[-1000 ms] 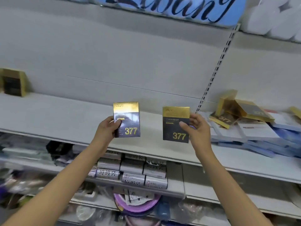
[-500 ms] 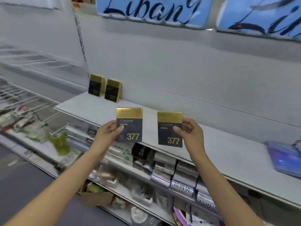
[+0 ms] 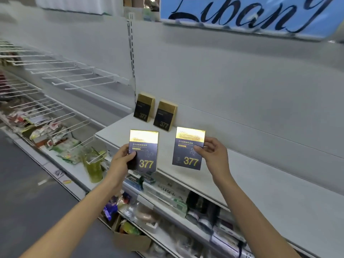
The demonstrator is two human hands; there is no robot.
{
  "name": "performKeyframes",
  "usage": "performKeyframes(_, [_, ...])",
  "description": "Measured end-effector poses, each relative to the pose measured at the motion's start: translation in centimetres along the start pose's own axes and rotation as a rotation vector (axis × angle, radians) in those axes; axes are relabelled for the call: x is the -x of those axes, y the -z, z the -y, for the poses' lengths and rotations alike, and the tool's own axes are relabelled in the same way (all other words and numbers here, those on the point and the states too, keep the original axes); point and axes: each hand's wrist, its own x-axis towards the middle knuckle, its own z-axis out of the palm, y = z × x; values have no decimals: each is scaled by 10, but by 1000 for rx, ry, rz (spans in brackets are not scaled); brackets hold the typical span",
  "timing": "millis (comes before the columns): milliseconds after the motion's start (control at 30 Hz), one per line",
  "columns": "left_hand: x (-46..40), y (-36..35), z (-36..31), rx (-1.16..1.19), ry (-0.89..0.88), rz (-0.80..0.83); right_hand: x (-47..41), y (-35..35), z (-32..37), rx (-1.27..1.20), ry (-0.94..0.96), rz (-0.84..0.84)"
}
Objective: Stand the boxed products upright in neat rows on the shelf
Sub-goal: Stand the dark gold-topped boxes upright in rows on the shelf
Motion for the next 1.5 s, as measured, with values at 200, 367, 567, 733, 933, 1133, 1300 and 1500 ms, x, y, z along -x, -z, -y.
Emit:
performKeyframes(200, [-74, 5, -21, -22, -95, 0, -74, -39, -7, 29, 10, 20])
performKeyframes(367, [-124, 12, -27, -80, -113, 10, -109, -67, -20, 27, -17, 9])
performKeyframes(567, [-187, 29, -27, -141, -104, 48, -128, -91, -36, 57, -44, -37])
performKeyframes(733, [-248, 41, -32, -155, -90, 151, -126, -110, -44, 58, -67, -158])
performKeyframes(933, [-310, 44, -26, -304, -102, 314, -111, -132, -47, 66, -87, -314])
performKeyframes(1133, [-334, 44, -7, -569, -324, 166, -98, -152, -48, 73, -80, -400])
performKeyframes(1300, [-343, 40, -7, -413, -300, 249, -101, -164, -48, 84, -64, -443])
performKeyframes(1500, [-346, 35, -6, -543, -233, 283, -113, -178, -52, 114, -59, -436])
